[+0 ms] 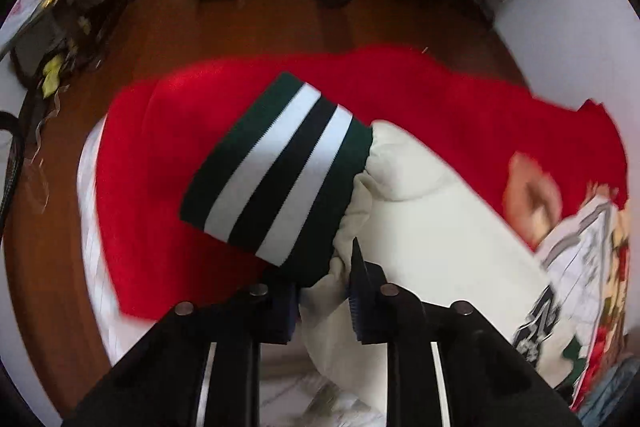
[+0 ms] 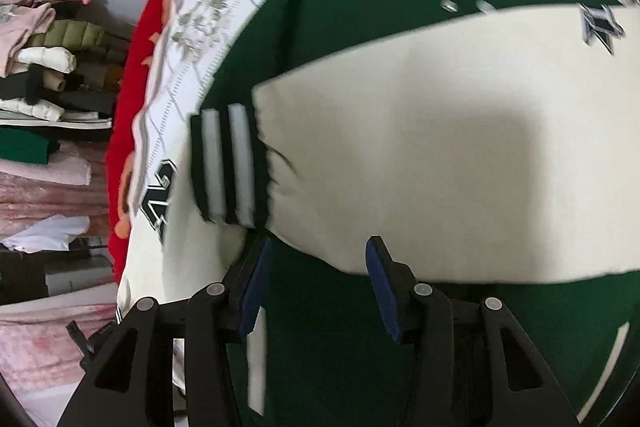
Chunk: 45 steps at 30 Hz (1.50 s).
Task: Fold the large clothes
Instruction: 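Grasp the other cream sleeve cuff with the left tool while the right tool holds its cuff, then fold both sleeves across the jacket body toward each other and release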
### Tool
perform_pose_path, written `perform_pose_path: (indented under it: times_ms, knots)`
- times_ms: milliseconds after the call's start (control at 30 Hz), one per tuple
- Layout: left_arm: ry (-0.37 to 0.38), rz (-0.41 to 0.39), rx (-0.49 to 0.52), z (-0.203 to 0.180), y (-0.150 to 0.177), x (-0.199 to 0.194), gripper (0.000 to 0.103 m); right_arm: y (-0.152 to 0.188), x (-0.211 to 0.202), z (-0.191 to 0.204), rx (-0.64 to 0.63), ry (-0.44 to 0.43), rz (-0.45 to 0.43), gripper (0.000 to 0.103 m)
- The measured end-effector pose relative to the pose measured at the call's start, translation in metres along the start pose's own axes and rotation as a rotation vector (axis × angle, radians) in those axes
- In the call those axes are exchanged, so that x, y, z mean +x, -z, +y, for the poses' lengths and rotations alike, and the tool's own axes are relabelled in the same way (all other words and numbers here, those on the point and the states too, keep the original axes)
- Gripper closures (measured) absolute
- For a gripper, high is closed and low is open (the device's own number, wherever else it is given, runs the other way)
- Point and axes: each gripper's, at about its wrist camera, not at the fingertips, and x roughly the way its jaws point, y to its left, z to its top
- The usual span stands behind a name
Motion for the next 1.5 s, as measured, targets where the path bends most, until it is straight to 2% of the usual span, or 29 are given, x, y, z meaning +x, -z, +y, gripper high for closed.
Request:
perform_pose_path:
  times_ms: [133,200,267,300,333,367,467,567,633,667,700,767,900,933,1033,1167,1200,1233,1300,1333,1500]
  knots:
    - [0.075,-0.118,0.074,-0.041,-0.045,-0.012,0.087,-0.014,0.003,0.018,0.02,-0.06,-0.029,0.052]
    - [0.104,-0.137,0.106,-0.058,-0.062,-0.002,0.087,-0.025,0.026,0.031,0.026,-0.082,-0.024,0.052]
    - [0.118,-0.112,0.107,-0.057,-0.069,0.019,0.087,-0.033,0.057,0.04,0.017,-0.037,0.052,0.052]
    - [0.131,-0.085,0.1,-0.055,-0.077,0.03,0.082,-0.036,0.069,0.047,-0.005,-0.007,0.066,0.05]
    - [0.147,-0.034,0.078,-0.047,-0.086,0.048,0.081,-0.037,0.072,0.052,-0.028,0.006,0.069,0.05]
    - [0.162,0.001,0.06,-0.042,-0.085,0.058,0.075,-0.038,0.07,0.056,-0.046,0.008,0.076,0.05]
    - [0.257,0.067,0.013,-0.033,-0.085,0.082,0.052,-0.035,0.054,0.051,-0.058,-0.042,0.082,0.05]
    - [0.302,0.058,-0.034,-0.028,-0.082,0.087,0.049,-0.023,0.041,0.032,-0.018,-0.098,0.104,0.05]
    - [0.271,0.036,-0.04,-0.033,-0.083,0.079,0.05,-0.016,0.033,0.022,0.01,-0.108,0.114,0.05]
    - [0.254,0.024,-0.035,-0.035,-0.083,0.077,0.058,-0.012,0.028,0.017,0.03,-0.11,0.108,0.05]
    - [0.208,-0.009,-0.009,-0.042,-0.083,0.07,0.08,-0.01,0.023,0.013,0.046,-0.118,0.099,0.05]
    - [0.185,-0.043,0.029,-0.055,-0.08,0.06,0.094,-0.006,0.018,0.009,0.073,-0.153,0.073,0.05]
    - [0.159,-0.159,0.125,-0.085,-0.078,0.014,0.095,-0.012,0.047,0.023,0.105,-0.176,0.034,0.053]
    - [0.16,-0.177,0.141,-0.086,-0.08,0.005,0.095,-0.016,0.056,0.028,0.097,-0.17,0.034,0.062]
    - [0.141,-0.267,0.254,-0.123,-0.076,-0.034,0.096,-0.026,0.073,0.038,0.093,-0.162,0.095,0.062]
    - [0.129,-0.386,0.446,-0.184,-0.044,-0.092,0.096,-0.024,0.039,0.043,0.007,-0.103,0.097,0.062]
    - [0.149,-0.404,0.498,-0.201,-0.029,-0.107,0.096,-0.022,0.027,0.038,0.001,-0.091,0.088,0.06]
    - [0.159,-0.408,0.549,-0.217,-0.013,-0.117,0.096,-0.019,0.013,0.03,0.005,-0.076,0.079,0.053]
    - [0.189,-0.403,0.626,-0.241,0.016,-0.127,0.096,-0.013,-0.014,0.005,0.033,-0.06,0.048,0.043]
    - [0.228,-0.381,0.695,-0.264,0.042,-0.135,0.096,-0.012,-0.025,-0.007,0.046,-0.046,0.038,0.04]
    - [0.334,-0.286,0.982,-0.334,0.179,-0.155,0.097,0.003,-0.077,-0.101,0.146,0.086,-0.076,0.039]
